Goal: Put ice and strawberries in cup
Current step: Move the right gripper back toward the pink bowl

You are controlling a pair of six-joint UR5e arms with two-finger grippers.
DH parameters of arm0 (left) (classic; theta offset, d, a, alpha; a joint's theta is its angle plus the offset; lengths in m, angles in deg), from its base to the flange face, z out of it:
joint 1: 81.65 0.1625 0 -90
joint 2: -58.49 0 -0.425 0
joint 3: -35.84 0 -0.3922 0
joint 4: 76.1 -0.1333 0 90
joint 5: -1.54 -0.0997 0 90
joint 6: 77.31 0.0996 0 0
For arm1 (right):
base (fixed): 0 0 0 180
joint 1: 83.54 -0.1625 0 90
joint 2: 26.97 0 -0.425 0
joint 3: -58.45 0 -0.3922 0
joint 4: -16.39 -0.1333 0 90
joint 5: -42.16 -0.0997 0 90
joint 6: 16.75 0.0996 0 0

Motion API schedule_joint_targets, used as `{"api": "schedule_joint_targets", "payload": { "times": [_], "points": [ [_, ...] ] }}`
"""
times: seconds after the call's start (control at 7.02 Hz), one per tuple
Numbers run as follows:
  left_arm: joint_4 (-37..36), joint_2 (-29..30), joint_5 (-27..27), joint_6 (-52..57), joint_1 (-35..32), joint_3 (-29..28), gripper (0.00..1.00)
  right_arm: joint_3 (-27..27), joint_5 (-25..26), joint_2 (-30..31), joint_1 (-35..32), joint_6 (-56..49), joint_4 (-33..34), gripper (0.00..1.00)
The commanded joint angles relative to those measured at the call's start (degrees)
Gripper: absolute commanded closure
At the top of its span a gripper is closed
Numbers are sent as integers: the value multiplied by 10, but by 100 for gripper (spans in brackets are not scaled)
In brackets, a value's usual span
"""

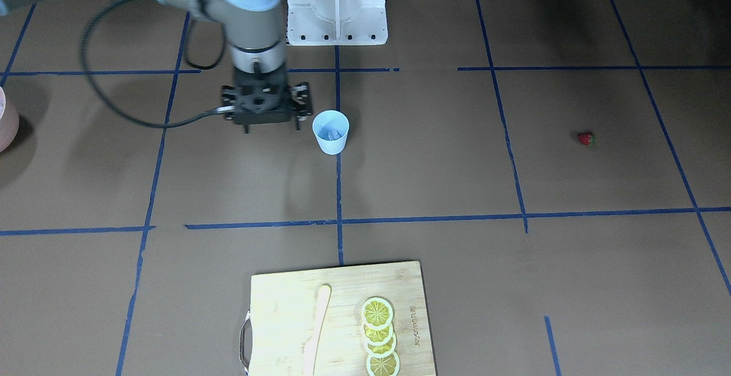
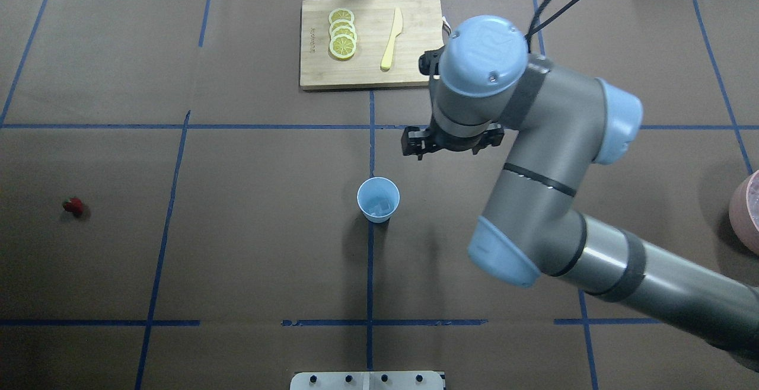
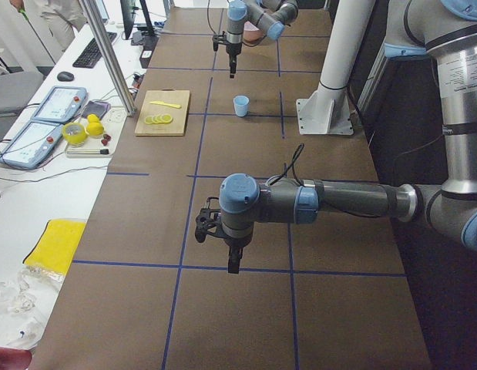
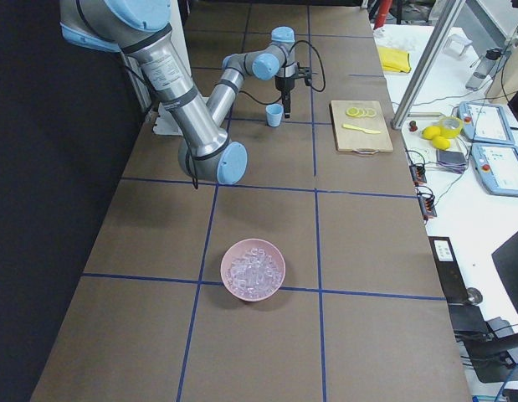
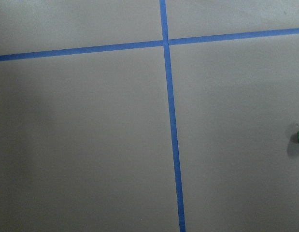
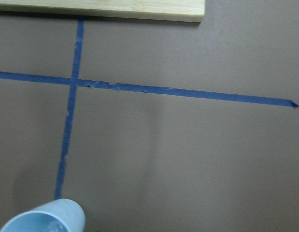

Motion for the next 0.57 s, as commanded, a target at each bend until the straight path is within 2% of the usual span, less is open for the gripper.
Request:
{"api": "schedule_joint_targets", "payload": {
  "times": [0.0,0.14,0.43],
  "points": [
    [1,0,0,0,0,0,0,-72,-77,121,-98,-171,-1,1],
    [1,0,0,0,0,0,0,-89,-109,174,-151,-248,-1,1],
    [1,0,0,0,0,0,0,-84,-189,266,-269,-434,-12,1]
  ]
}}
